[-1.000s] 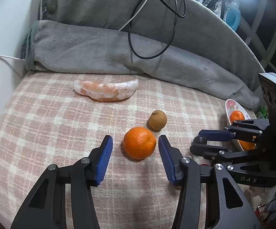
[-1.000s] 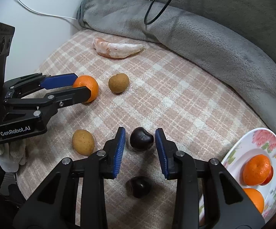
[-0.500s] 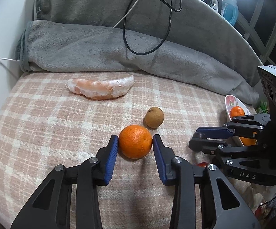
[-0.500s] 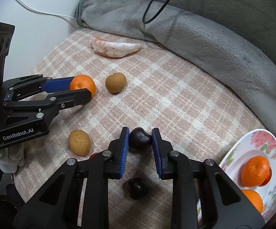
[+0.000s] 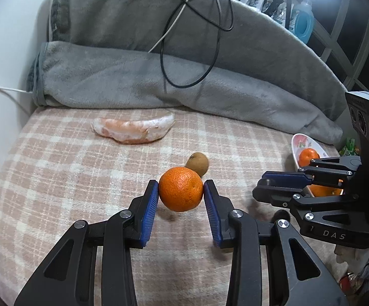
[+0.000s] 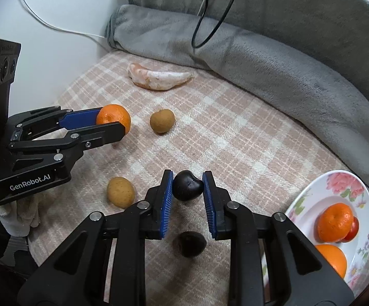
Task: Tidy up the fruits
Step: 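Carry the mandarin and cherry over the plate and open both tools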
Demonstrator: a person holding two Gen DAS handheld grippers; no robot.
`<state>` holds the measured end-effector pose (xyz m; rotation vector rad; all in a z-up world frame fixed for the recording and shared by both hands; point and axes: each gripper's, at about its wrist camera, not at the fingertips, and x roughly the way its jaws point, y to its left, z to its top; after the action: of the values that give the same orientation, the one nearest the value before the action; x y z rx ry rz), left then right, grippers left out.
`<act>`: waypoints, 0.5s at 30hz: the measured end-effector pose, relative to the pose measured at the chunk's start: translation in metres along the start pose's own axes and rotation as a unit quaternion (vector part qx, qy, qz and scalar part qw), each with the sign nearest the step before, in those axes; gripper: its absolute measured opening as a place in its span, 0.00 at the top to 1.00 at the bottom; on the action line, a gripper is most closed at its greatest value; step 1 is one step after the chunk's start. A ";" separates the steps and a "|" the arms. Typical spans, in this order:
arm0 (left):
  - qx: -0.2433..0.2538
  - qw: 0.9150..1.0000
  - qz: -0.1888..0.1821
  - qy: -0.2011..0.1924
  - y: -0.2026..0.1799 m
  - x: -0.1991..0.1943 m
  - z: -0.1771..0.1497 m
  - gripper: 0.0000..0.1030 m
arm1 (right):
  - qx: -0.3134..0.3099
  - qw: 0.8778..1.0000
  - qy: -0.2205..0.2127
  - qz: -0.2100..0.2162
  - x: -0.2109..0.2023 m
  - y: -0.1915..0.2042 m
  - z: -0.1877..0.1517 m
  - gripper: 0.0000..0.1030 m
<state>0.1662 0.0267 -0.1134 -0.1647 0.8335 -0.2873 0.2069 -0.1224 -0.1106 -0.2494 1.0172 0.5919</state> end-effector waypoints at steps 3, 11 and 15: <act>0.004 1.000 -0.001 -0.006 -0.005 -0.006 0.001 0.66 | 0.003 1.000 -0.009 0.001 -0.010 -0.002 -0.002 0.76; 0.018 1.000 -0.007 -0.023 -0.025 -0.022 0.004 0.66 | 0.019 0.999 -0.036 -0.002 -0.039 -0.008 -0.010 0.76; 0.025 0.999 -0.011 -0.030 -0.035 -0.028 0.006 0.66 | 0.027 0.998 -0.048 -0.007 -0.053 -0.015 -0.015 0.76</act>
<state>0.1468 0.0024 -0.0810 -0.1350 0.7653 -0.3218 0.1840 -0.1604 -0.0745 -0.1786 0.9364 0.5587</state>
